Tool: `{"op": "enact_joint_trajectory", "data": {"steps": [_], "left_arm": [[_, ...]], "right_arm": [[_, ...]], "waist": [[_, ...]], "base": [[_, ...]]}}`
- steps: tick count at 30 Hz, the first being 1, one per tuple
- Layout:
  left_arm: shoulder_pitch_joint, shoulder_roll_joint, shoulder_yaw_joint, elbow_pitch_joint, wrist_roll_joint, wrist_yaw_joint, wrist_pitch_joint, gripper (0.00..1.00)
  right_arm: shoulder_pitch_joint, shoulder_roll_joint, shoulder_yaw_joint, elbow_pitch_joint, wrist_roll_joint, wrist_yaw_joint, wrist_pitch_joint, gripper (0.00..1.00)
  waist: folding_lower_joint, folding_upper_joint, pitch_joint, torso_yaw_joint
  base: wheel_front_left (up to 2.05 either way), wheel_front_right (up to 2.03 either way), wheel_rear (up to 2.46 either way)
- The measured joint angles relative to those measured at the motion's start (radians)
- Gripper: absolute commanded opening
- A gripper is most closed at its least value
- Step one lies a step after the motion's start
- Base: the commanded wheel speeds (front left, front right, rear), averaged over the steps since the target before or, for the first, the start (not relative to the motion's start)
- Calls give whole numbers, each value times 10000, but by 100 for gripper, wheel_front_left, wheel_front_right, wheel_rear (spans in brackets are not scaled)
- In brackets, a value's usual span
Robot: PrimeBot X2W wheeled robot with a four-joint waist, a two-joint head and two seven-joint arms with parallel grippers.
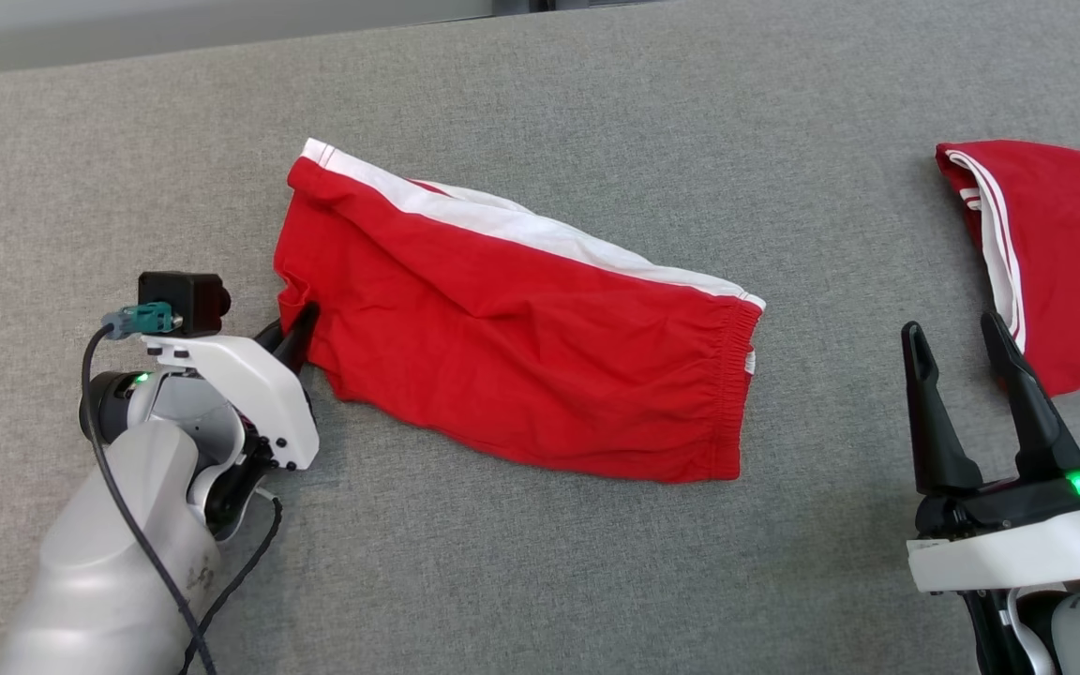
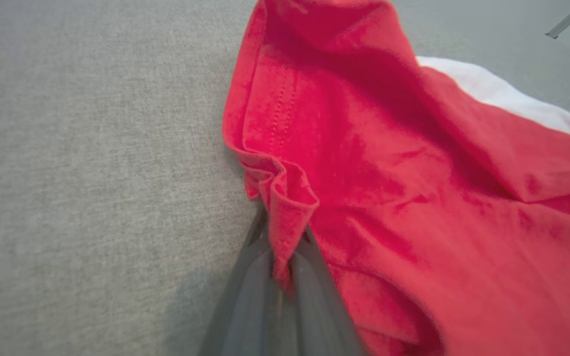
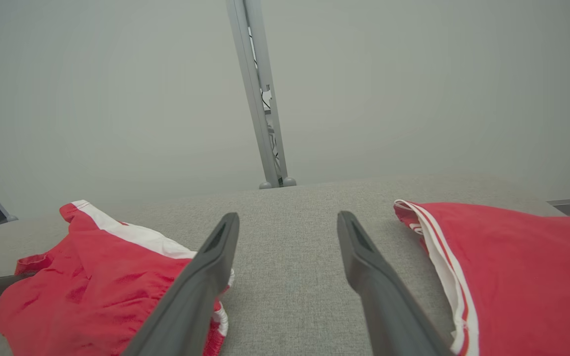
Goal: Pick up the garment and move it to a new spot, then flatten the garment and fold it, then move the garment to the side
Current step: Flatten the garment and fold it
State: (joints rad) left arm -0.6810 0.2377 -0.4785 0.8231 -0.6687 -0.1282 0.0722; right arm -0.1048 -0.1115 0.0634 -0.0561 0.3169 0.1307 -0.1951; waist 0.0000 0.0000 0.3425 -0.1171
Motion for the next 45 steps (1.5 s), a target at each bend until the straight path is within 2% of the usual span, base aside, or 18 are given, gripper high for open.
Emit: {"op": "enact_joint_trajectory", "data": {"steps": [4, 6, 12, 17, 23, 24, 25, 31, 37, 41, 45], "left_arm": [[40, 113, -180, 90, -192, -25, -619, 0], [236, 105, -2, 270, -259, -12, -1346, 0], [1090, 19, 178, 104, -334, 301, -2504, 0], [2267, 2, 353, -757, -401, 729, -2995, 0], [3644, -38, 412, -2197, -539, 1302, -3074, 0], [3800, -40, 382, -2410, -537, 1402, -3012, 42], [3948, -42, 389, -2614, -548, 1478, -3007, 100], [4502, 73, 487, -3691, -301, 2146, -3118, 100], [4753, 355, 1260, -5678, 966, 2855, -3321, 100], [4962, 343, 1870, -7162, 1937, 3024, -3327, 100], [5486, 476, 2056, -7676, 2464, 3137, -3325, 100]], "right_arm": [[4, -17, -86, 2, 10, 0, -4, 100], [25, -12, -144, 6, 35, 0, -25, 100], [150, 79, -104, 102, 173, 0, -79, 100], [345, 42, -123, 180, 173, 0, -25, 100], [568, -65, -198, 188, 169, 0, 113, 100], [574, -73, -205, 178, 169, 0, 119, 100], [586, -71, -203, 167, 167, 0, 163, 100], [663, -90, -244, 215, 155, 0, 288, 100], [698, -228, -479, 132, -58, 0, 433, 100], [745, -311, -560, 92, -186, 0, 560, 100], [755, -397, -633, 90, -337, 0, 723, 100]], "waist": [[0, 0, -18, 29], [0, 0, -55, 73], [0, 0, -262, 287], [0, 0, -544, 568], [0, 0, -882, 968], [0, 0, -936, 1018], [0, 0, -984, 1059], [0, 0, -1174, 1145], [-1, 0, -1428, 1243], [0, 0, -1625, 1331], [0, 0, -1830, 1345]], "base": [[0, 0, 0], [0, 0, 0], [0, 0, 0], [0, 0, 0], [0, 0, 0], [0, 0, 0], [0, 0, 0], [0, 0, 0], [0, 0, 0], [0, 0, 0], [0, 0, 0]]}}
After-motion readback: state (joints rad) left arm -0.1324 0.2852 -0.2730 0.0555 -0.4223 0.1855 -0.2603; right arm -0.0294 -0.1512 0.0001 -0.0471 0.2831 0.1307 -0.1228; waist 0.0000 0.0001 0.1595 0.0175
